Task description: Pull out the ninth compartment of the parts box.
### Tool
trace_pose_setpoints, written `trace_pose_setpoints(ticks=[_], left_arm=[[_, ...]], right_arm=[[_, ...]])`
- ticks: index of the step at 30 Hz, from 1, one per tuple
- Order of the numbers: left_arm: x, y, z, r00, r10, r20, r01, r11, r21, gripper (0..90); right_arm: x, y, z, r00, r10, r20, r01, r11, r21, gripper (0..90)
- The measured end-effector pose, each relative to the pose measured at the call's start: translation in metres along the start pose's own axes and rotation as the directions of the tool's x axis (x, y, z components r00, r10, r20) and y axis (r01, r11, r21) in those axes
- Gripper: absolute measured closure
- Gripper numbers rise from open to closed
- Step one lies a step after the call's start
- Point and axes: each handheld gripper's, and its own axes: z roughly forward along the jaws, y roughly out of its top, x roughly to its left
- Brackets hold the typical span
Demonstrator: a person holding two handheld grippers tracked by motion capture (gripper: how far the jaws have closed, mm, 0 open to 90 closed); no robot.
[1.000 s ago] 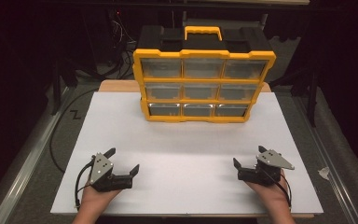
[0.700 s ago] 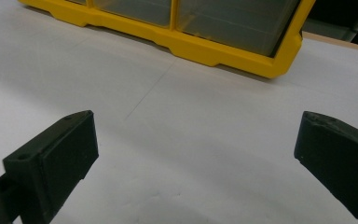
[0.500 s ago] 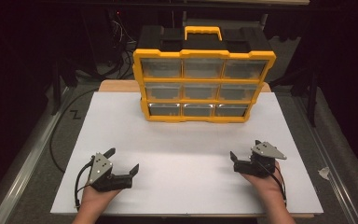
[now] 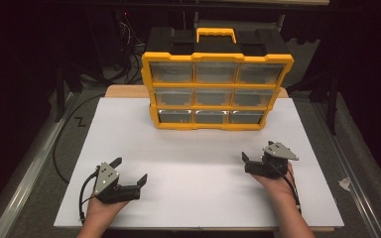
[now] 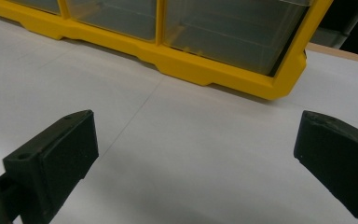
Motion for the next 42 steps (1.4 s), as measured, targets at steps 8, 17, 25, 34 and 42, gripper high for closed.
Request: trace_pose_setpoints(ticks=[8, 17, 25, 34, 42], left_arm=[[0.001, -0.001, -0.001, 0.9999, -0.017, -0.004, 0.017, 0.9999, -0.003, 0.1], [0.003, -0.001, -0.003, 0.9999, -0.01, -0.013, 0.01, 0.9999, -0.01, 0.1], [0.002, 0.0, -0.005, 0.9999, -0.006, -0.014, 0.006, 0.9998, -0.019, 0.1], [0.002, 0.0, -0.005, 0.9999, -0.005, -0.011, 0.005, 0.9997, -0.024, 0.1], [0.002, 0.0, -0.005, 0.9999, -0.006, -0.009, 0.006, 0.9998, -0.021, 0.1]], right_arm=[[-0.001, 0.006, 0.01, 0.9998, -0.004, 0.018, 0.004, 1.0, -0.007, 1.0], [-0.002, 0.005, 0.003, 0.9988, -0.037, 0.032, 0.036, 0.999, 0.016, 0.9], [-0.004, -0.001, -0.007, 0.9941, -0.093, 0.056, 0.091, 0.995, 0.029, 0.9], [-0.003, -0.007, -0.009, 0.9833, -0.17, 0.066, 0.166, 0.984, 0.061, 0.9], [0.003, -0.008, -0.008, 0.9651, -0.255, 0.061, 0.249, 0.965, 0.088, 0.9]])
